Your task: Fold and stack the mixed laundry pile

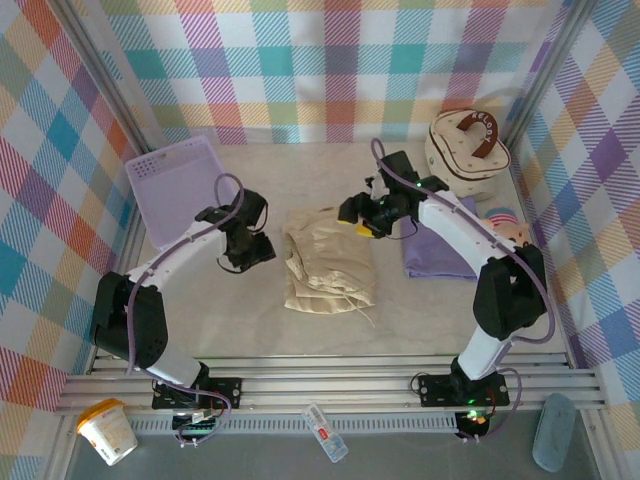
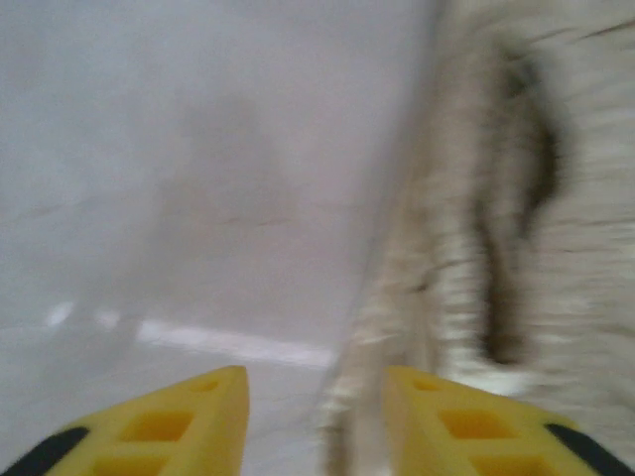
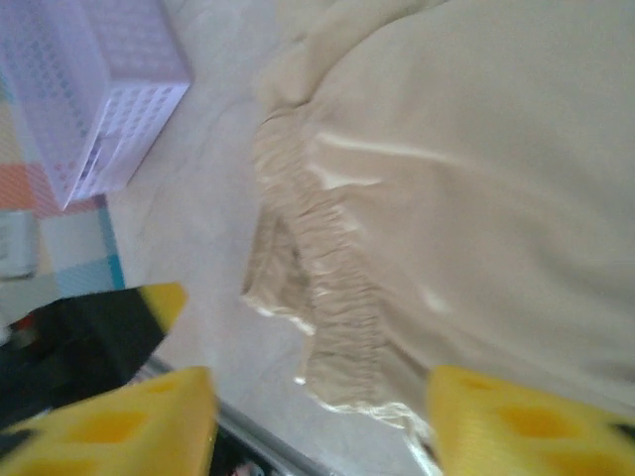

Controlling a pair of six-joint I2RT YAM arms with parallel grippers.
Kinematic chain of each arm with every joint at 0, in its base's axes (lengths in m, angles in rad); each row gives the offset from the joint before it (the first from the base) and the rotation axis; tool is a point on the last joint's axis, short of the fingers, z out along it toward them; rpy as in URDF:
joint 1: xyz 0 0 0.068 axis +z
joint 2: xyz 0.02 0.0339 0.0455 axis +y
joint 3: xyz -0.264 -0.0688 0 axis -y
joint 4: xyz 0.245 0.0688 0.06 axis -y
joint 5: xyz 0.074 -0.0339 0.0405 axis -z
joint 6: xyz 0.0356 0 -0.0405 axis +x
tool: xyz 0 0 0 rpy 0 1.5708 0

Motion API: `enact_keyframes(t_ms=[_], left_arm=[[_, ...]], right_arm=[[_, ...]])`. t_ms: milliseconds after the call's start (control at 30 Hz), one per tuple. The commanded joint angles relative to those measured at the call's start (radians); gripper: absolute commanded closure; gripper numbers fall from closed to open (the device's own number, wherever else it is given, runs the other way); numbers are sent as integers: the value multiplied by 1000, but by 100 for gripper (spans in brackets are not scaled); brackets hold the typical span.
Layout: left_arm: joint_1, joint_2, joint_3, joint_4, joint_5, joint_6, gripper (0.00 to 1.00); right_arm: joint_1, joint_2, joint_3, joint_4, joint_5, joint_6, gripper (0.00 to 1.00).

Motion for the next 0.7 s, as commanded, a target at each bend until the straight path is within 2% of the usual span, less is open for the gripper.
enact_keyframes(t_ms=[0, 67, 133, 200, 433, 533, 667], left_arm=[[-60, 26, 88, 184, 157, -54, 75], [-96, 84, 121, 252, 200, -69, 86], [-123, 149, 143, 287, 217, -79, 95], [-135, 218, 141, 298, 199, -76, 96], [-135, 390, 122, 257, 109, -20, 97], [-132, 457, 169, 229, 98, 6, 97], [-131, 547, 291, 153, 93, 61, 96]], right_arm=[[-9, 3, -41, -23, 3, -60, 72], [-8, 21, -64, 11, -18, -57, 86], [-9, 42, -100, 66, -42, -35, 91], [-9, 73, -144, 123, -60, -6, 92], [-7, 208, -266, 259, -100, 40, 90], [-7, 262, -264, 248, -91, 27, 89], [-7, 243, -279, 198, -53, 16, 83]])
